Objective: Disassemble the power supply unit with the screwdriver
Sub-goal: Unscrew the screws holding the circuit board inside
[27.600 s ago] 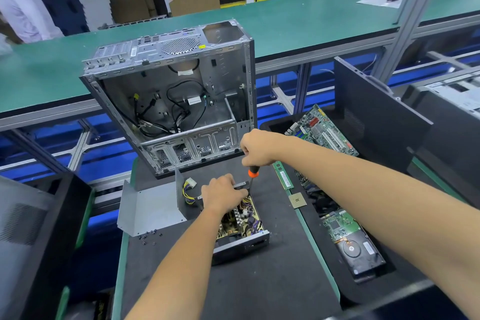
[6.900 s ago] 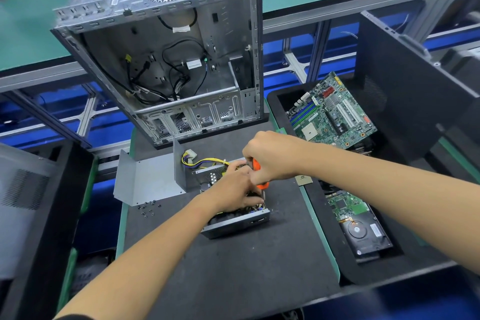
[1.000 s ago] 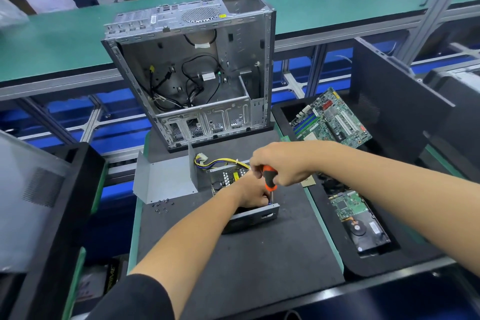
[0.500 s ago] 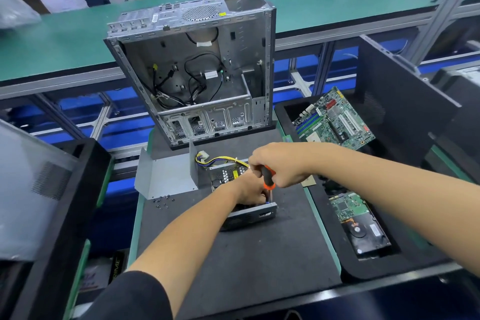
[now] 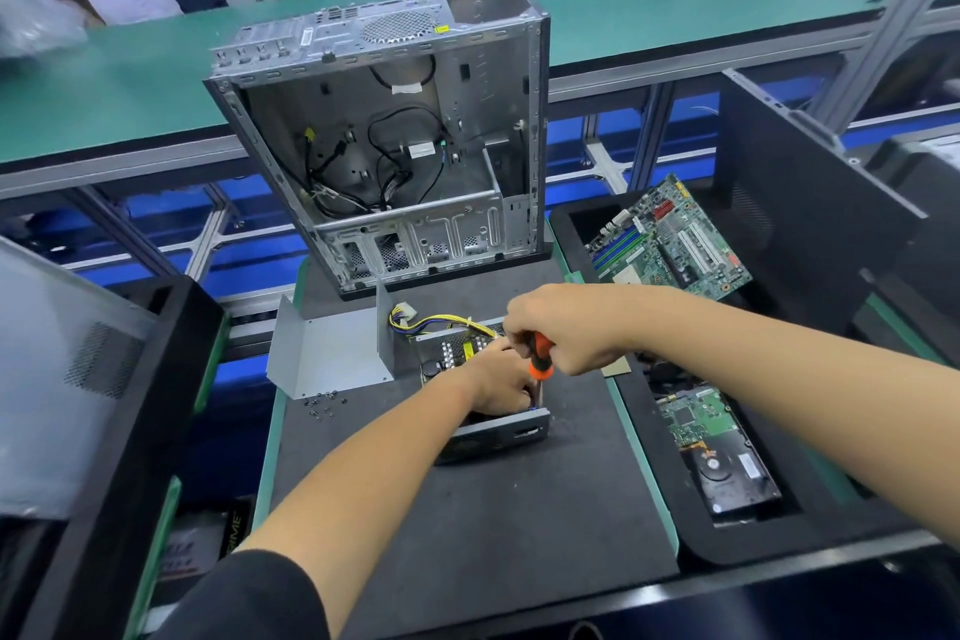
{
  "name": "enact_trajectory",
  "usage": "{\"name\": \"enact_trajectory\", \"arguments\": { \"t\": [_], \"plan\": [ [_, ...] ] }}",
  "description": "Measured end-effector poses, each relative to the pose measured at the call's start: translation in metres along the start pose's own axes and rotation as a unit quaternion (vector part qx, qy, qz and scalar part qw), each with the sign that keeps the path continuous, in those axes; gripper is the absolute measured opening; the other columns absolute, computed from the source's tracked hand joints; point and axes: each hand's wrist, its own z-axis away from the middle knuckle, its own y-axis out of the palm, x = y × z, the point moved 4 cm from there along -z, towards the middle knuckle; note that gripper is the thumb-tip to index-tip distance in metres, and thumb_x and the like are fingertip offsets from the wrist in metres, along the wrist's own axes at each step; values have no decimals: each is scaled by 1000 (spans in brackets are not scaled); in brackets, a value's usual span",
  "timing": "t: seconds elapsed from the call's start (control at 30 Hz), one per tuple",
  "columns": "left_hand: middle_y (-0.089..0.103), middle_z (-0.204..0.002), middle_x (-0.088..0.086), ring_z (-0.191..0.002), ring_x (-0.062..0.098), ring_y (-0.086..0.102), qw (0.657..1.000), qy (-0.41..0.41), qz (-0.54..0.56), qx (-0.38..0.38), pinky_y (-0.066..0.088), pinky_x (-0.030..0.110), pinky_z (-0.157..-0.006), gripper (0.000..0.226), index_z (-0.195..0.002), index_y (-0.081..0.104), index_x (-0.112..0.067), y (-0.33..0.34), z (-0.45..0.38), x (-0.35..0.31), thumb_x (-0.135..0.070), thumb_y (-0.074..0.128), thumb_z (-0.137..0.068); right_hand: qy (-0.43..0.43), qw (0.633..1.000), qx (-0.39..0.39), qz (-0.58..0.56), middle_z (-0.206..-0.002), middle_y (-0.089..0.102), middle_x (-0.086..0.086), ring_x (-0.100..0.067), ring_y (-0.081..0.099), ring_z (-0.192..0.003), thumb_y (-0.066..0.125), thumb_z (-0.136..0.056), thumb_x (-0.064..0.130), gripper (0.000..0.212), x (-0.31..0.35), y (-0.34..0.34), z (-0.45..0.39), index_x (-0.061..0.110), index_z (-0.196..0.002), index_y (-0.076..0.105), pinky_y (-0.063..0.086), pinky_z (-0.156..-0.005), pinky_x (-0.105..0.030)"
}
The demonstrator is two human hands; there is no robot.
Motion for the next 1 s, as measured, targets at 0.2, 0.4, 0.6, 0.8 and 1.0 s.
{"name": "enact_trajectory", "arguments": {
  "t": [0.2,0.4,0.6,0.8,1.0],
  "plan": [
    [66,-114,-5,-116,15,47,998,-17,46,34,25,18,-93,30,-101,70,-16,1,-2,-2,-12,45,-85,81,990,-26,113,-100,61,-15,-33,55,-85,39,-101,41,37,-4,5,-2,9,-102,57,42,-66,-38],
    [59,-121,-1,-116,17,43,991,-20,54,123,23,26,-95,26,-113,63,-16,-2,-2,-8,-14,44,-95,0,997,-2,74,-103,61,-6,-25,57,-91,57,-85,14,9,0,3,1,17,-94,56,50,-77,-39],
    [46,-94,-4,-89,18,36,987,-66,27,144,22,29,-84,22,-88,43,-26,-4,-4,-12,-4,42,-87,3,999,-45,22,-102,58,-1,-22,54,-93,62,-79,11,16,-9,6,7,17,-93,59,47,-77,-35],
    [32,-74,-7,-97,16,36,987,-95,37,124,26,38,-106,39,-65,27,-28,-8,-9,-12,-21,57,-90,20,998,-66,6,-99,54,1,-17,46,-87,65,-80,18,15,-16,12,13,19,-92,56,38,-69,-29],
    [50,-89,10,-95,25,41,992,-66,8,111,28,51,-110,19,-76,47,-9,-13,-13,-24,-5,41,-93,31,997,-72,-3,-104,57,-2,-23,53,-94,65,-80,18,20,-19,15,17,15,-99,60,38,-68,-29]
  ]
}}
